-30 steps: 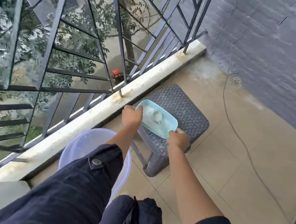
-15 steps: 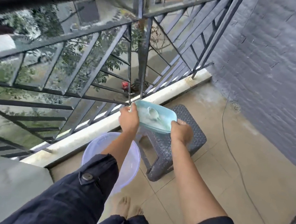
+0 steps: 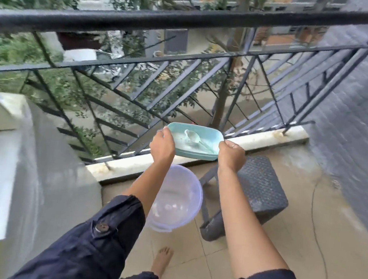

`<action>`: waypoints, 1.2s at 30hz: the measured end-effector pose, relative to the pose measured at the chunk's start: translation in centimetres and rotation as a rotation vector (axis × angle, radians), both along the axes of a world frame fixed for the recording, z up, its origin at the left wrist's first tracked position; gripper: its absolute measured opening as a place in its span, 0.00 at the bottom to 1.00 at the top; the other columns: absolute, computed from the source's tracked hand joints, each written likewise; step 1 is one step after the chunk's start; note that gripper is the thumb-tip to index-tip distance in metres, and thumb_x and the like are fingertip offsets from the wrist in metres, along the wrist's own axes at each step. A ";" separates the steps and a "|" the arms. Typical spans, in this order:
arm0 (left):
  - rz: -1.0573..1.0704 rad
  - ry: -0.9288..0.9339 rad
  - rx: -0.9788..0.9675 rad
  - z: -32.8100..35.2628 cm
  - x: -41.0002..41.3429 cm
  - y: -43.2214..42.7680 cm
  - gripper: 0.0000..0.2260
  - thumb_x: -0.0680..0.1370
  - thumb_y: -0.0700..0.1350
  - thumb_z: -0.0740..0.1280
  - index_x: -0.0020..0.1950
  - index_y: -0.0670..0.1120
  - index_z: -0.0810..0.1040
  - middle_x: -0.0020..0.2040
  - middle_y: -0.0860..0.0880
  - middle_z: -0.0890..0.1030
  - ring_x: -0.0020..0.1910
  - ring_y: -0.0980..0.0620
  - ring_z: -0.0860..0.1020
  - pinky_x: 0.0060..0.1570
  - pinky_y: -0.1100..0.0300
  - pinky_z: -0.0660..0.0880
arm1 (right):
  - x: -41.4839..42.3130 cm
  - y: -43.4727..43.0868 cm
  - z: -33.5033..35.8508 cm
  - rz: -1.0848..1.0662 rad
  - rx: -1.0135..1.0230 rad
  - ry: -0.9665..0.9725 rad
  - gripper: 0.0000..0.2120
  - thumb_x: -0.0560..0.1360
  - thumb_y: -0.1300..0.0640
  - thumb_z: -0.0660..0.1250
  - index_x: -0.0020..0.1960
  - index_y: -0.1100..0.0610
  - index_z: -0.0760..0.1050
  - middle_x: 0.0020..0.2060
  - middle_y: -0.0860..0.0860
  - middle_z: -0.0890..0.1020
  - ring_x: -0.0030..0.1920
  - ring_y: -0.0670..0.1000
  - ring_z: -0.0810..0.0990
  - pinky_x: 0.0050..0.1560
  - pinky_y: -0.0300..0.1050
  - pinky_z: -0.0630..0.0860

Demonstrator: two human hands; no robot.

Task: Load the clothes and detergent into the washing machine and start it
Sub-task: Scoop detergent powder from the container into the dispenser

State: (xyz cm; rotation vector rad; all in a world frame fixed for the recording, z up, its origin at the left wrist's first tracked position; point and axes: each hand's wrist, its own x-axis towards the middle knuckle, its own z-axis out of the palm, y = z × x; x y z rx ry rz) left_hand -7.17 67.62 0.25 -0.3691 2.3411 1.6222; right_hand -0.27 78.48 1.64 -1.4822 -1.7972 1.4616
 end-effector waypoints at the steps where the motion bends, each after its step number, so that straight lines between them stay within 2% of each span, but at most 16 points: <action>1: 0.027 0.011 0.003 0.3 0.0 -1.3 0.22 0.83 0.50 0.50 0.66 0.39 0.73 0.65 0.38 0.75 0.64 0.40 0.72 0.64 0.52 0.66 | -0.3 -1.0 0.3 0.024 0.001 0.012 0.14 0.71 0.60 0.64 0.54 0.59 0.82 0.52 0.58 0.84 0.55 0.60 0.80 0.53 0.46 0.74; 5: 0.095 0.044 -0.045 1.5 -0.2 -6.0 0.21 0.83 0.48 0.49 0.66 0.39 0.73 0.66 0.38 0.74 0.65 0.40 0.71 0.64 0.54 0.65 | -1.4 -5.0 1.5 0.122 0.012 0.017 0.16 0.73 0.61 0.63 0.58 0.53 0.80 0.54 0.53 0.84 0.57 0.56 0.79 0.55 0.42 0.72; 10: 0.229 0.042 -0.047 2.0 -0.5 -11.4 0.21 0.82 0.49 0.50 0.65 0.39 0.75 0.64 0.38 0.76 0.63 0.40 0.72 0.62 0.53 0.67 | -2.7 -9.7 2.7 0.259 0.040 0.028 0.16 0.74 0.62 0.62 0.59 0.54 0.80 0.54 0.52 0.84 0.55 0.53 0.80 0.42 0.36 0.66; 12: 0.246 0.041 -0.054 2.4 -0.6 -13.3 0.21 0.83 0.48 0.48 0.65 0.39 0.74 0.65 0.39 0.75 0.63 0.40 0.72 0.62 0.54 0.66 | -3.4 -11.6 3.0 0.294 0.039 0.046 0.15 0.73 0.62 0.62 0.58 0.55 0.80 0.53 0.52 0.84 0.53 0.53 0.81 0.41 0.35 0.67; 14: 0.288 0.038 -0.045 2.6 -0.7 -15.2 0.21 0.83 0.47 0.48 0.66 0.38 0.73 0.66 0.39 0.74 0.64 0.41 0.71 0.61 0.54 0.65 | -4.0 -13.4 3.2 0.313 0.025 0.074 0.15 0.72 0.62 0.63 0.56 0.55 0.80 0.51 0.52 0.84 0.52 0.54 0.82 0.46 0.40 0.74; 17: 0.335 0.059 -0.041 2.7 -0.9 -18.8 0.21 0.83 0.47 0.49 0.66 0.37 0.74 0.65 0.38 0.74 0.64 0.41 0.71 0.62 0.54 0.65 | -5.2 -16.7 3.4 0.352 0.033 0.084 0.14 0.72 0.62 0.63 0.54 0.55 0.81 0.50 0.52 0.85 0.51 0.54 0.82 0.50 0.45 0.76; 21: 0.362 0.059 -0.060 2.7 -1.7 -24.6 0.20 0.83 0.46 0.49 0.63 0.36 0.75 0.62 0.39 0.76 0.62 0.41 0.72 0.60 0.52 0.67 | -6.5 -21.7 3.4 0.415 0.037 0.107 0.12 0.73 0.61 0.64 0.55 0.57 0.80 0.50 0.53 0.84 0.47 0.52 0.81 0.43 0.39 0.70; 24: 0.345 0.057 -0.122 2.6 -2.7 -29.5 0.19 0.82 0.43 0.48 0.63 0.38 0.74 0.64 0.38 0.75 0.63 0.39 0.72 0.61 0.51 0.66 | -7.6 -26.1 3.3 0.430 0.040 0.103 0.11 0.74 0.59 0.65 0.54 0.57 0.80 0.49 0.52 0.84 0.42 0.49 0.76 0.42 0.38 0.67; 29: 0.347 0.050 -0.177 2.0 -4.3 -37.9 0.17 0.82 0.41 0.48 0.61 0.39 0.74 0.64 0.38 0.74 0.63 0.39 0.72 0.60 0.53 0.67 | -9.4 -34.4 3.3 0.411 0.044 0.094 0.08 0.74 0.58 0.64 0.49 0.57 0.81 0.48 0.53 0.84 0.49 0.55 0.80 0.41 0.39 0.66; 32: 0.365 0.045 -0.166 1.6 -5.1 -42.7 0.17 0.82 0.42 0.49 0.61 0.41 0.74 0.64 0.40 0.75 0.62 0.40 0.72 0.58 0.53 0.66 | -10.7 -39.0 3.3 0.427 0.049 0.072 0.08 0.74 0.59 0.64 0.49 0.58 0.81 0.48 0.53 0.84 0.47 0.54 0.78 0.42 0.39 0.65; 36: 0.378 0.031 -0.113 1.3 -6.4 -48.2 0.18 0.82 0.41 0.47 0.61 0.39 0.74 0.65 0.39 0.75 0.63 0.39 0.71 0.58 0.52 0.65 | -12.6 -44.3 2.1 0.478 0.067 0.072 0.08 0.72 0.62 0.66 0.48 0.61 0.81 0.47 0.58 0.84 0.50 0.58 0.81 0.44 0.41 0.70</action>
